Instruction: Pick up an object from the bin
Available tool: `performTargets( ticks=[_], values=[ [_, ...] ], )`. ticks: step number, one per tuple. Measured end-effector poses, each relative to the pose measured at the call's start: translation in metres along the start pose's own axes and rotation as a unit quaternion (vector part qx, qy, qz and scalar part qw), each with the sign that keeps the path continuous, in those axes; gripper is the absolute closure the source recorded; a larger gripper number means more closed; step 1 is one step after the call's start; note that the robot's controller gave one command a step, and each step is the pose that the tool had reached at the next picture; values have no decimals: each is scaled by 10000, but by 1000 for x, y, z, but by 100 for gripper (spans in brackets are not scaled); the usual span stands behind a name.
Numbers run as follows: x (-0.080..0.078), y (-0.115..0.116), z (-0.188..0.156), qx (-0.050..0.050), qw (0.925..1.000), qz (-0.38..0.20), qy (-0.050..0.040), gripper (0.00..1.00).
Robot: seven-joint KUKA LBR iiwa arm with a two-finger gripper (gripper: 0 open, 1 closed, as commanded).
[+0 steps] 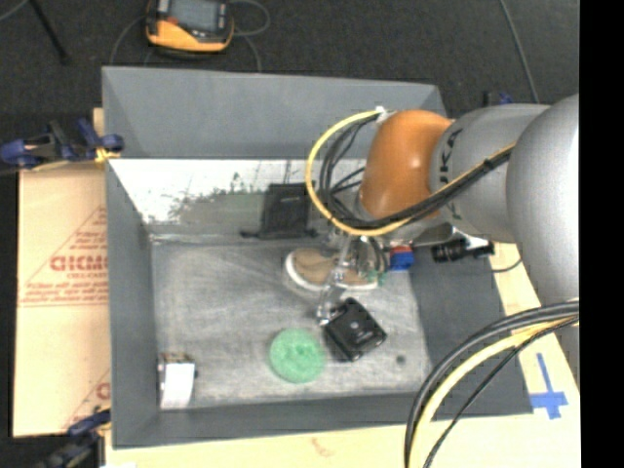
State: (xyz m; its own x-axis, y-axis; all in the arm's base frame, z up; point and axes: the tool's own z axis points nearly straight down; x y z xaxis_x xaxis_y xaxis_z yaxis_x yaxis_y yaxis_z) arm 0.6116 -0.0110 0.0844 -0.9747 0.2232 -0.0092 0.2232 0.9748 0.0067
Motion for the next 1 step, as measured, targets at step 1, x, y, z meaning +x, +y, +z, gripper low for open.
performTargets(
  ticks=[1],
  values=[
    [1, 3, 5, 7, 9997, 234, -19, 0]
  ],
)
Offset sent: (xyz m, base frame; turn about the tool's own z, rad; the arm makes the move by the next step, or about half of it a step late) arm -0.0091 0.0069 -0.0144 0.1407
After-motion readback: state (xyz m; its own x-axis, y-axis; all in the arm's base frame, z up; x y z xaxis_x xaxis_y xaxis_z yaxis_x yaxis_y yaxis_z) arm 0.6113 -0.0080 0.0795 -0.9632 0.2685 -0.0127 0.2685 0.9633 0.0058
